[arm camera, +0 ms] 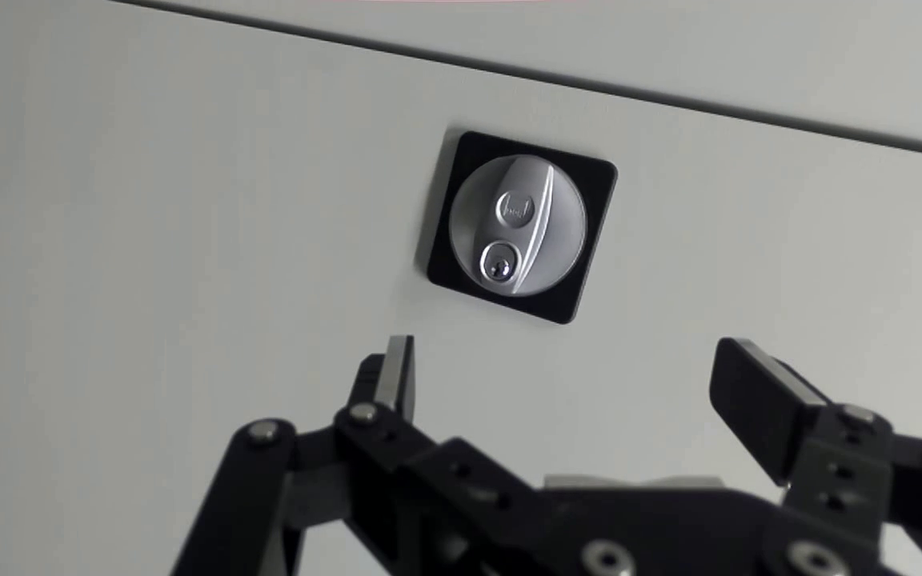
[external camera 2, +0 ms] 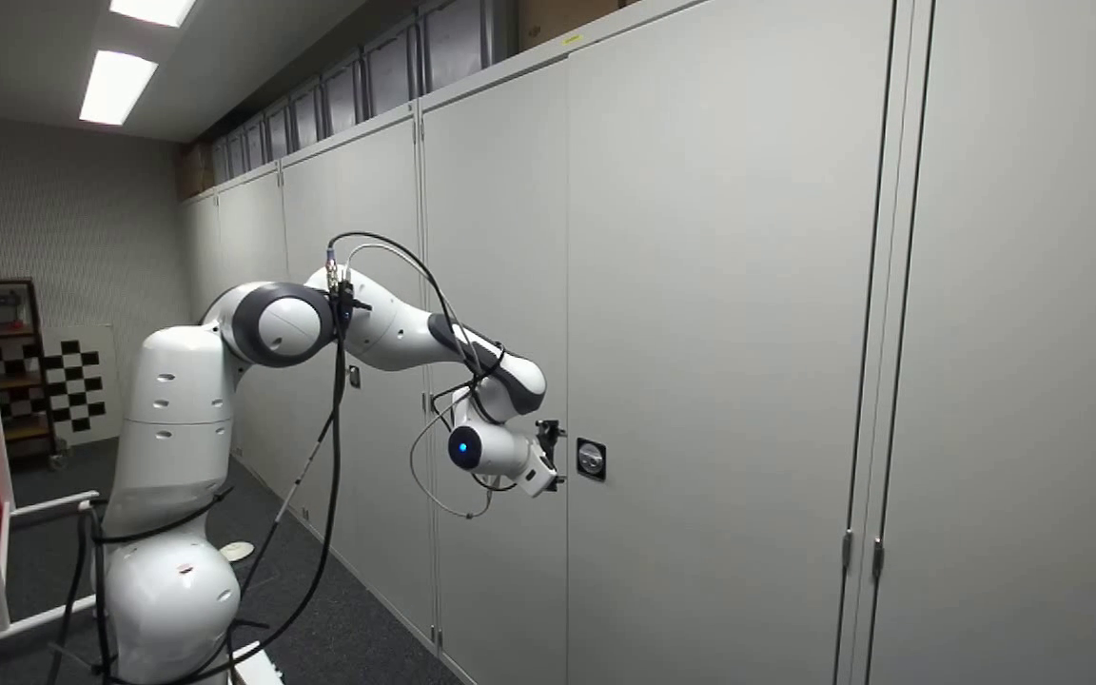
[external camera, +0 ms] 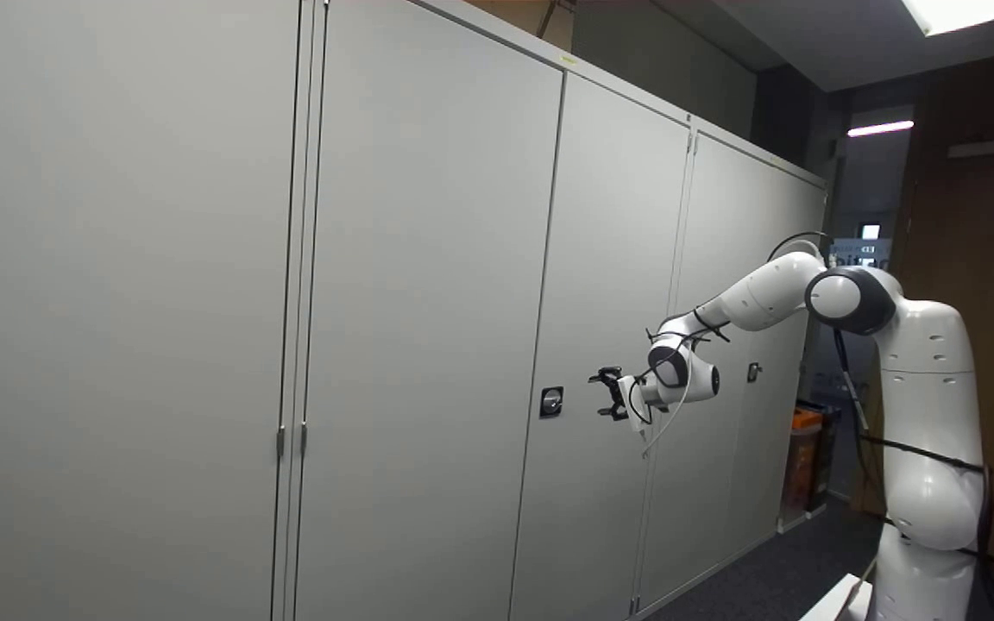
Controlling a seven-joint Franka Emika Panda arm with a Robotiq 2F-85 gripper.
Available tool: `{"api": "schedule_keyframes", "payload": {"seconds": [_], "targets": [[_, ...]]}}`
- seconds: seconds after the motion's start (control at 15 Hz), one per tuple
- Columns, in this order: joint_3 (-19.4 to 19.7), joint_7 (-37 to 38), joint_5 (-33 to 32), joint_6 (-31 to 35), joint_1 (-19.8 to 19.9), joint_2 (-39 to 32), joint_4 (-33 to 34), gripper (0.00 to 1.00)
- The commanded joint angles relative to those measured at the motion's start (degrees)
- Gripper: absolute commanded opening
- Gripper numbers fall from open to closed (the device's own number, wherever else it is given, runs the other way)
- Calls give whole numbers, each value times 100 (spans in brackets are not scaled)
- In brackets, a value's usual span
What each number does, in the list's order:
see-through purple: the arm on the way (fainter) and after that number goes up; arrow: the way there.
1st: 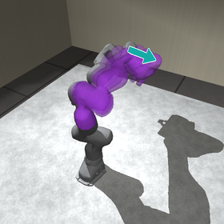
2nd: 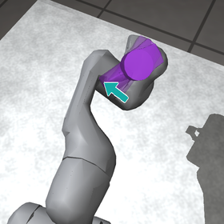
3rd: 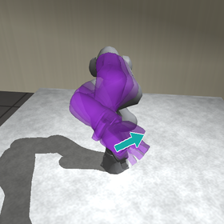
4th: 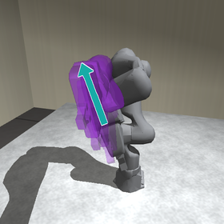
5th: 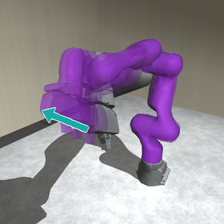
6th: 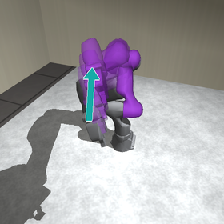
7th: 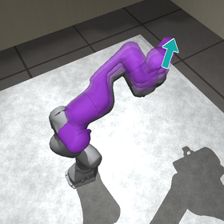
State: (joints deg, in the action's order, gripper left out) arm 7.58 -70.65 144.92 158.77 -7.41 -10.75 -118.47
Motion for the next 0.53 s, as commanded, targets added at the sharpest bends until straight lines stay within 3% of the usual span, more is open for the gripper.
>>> {"api": "schedule_keyframes", "payload": {"seconds": [0.0,0.47], "targets": [[-41,281,82,-246,27,-211,173,100],[-194,1300,-203,-289,66,-479,309,100]]}}
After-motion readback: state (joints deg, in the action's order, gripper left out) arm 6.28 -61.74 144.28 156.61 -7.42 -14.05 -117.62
